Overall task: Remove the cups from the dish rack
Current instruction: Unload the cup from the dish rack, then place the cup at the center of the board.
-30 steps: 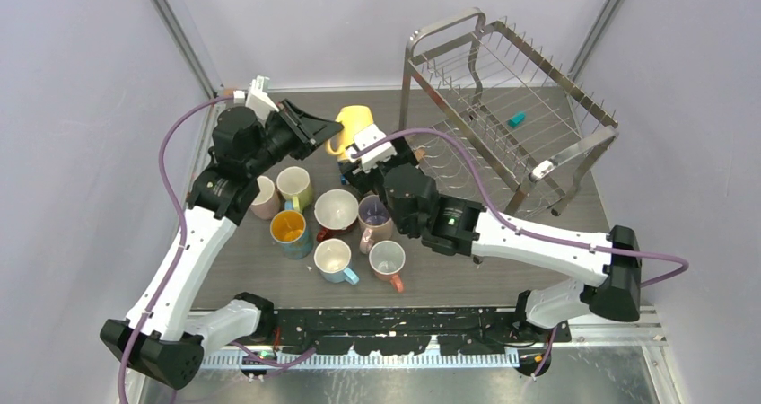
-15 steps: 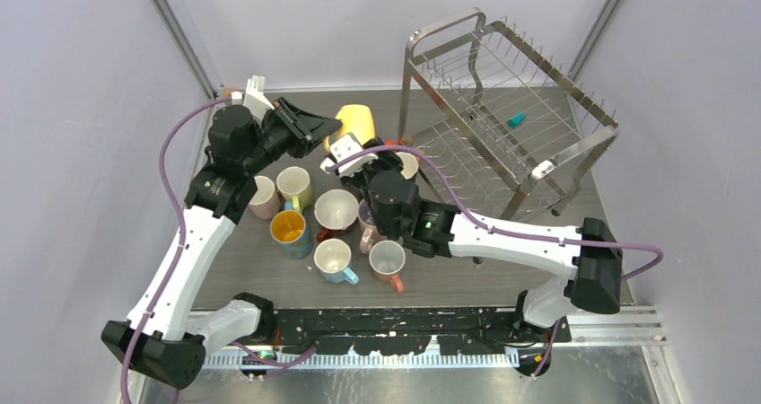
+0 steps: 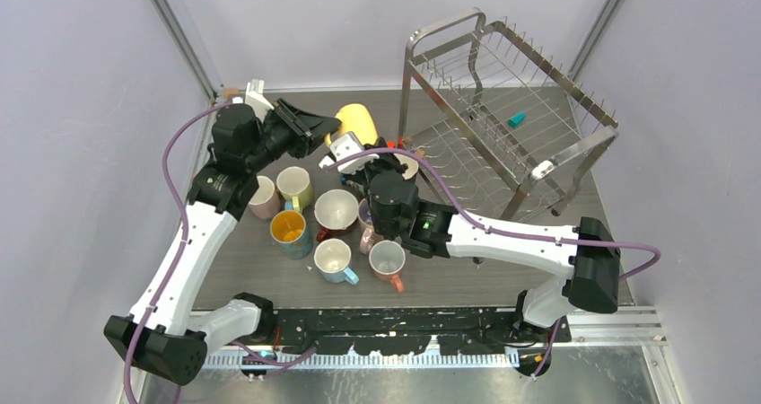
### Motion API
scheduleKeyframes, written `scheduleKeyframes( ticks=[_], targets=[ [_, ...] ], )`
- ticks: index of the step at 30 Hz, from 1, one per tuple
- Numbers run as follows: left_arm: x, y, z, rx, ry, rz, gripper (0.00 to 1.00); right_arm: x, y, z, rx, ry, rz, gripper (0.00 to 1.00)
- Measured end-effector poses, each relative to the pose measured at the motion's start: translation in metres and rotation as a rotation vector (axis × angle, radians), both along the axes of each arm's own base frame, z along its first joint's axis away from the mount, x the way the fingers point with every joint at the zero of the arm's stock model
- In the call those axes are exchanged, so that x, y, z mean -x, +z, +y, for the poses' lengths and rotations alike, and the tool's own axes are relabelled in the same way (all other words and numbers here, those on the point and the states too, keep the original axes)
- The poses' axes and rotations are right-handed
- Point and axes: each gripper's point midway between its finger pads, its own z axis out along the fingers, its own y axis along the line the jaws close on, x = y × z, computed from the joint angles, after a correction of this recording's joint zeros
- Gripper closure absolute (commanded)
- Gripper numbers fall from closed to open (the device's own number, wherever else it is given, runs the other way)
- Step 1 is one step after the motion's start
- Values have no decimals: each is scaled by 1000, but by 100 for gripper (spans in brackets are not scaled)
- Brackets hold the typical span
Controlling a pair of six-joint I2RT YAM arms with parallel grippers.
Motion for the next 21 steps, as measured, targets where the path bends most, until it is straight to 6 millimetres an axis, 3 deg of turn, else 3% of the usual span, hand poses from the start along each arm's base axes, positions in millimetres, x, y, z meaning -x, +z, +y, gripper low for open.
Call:
scheduleKeyframes(
  ticks=[11,16,18,21],
  targets=[
    [-4,-4,-2,-51,-21,-40,49,6,3,-3,-50,-25,86,99],
    [-7,0,-3,-78,-25,-85,34,14,7,-4,-82,-12,150,99],
    [-11,3,-3,-82,-19,-105,20,17,8,-5,-86,-3,177,99],
    [-14,7,-2,-91,-10,-135,7,23,5,-3,-79,19,223,99]
  ],
)
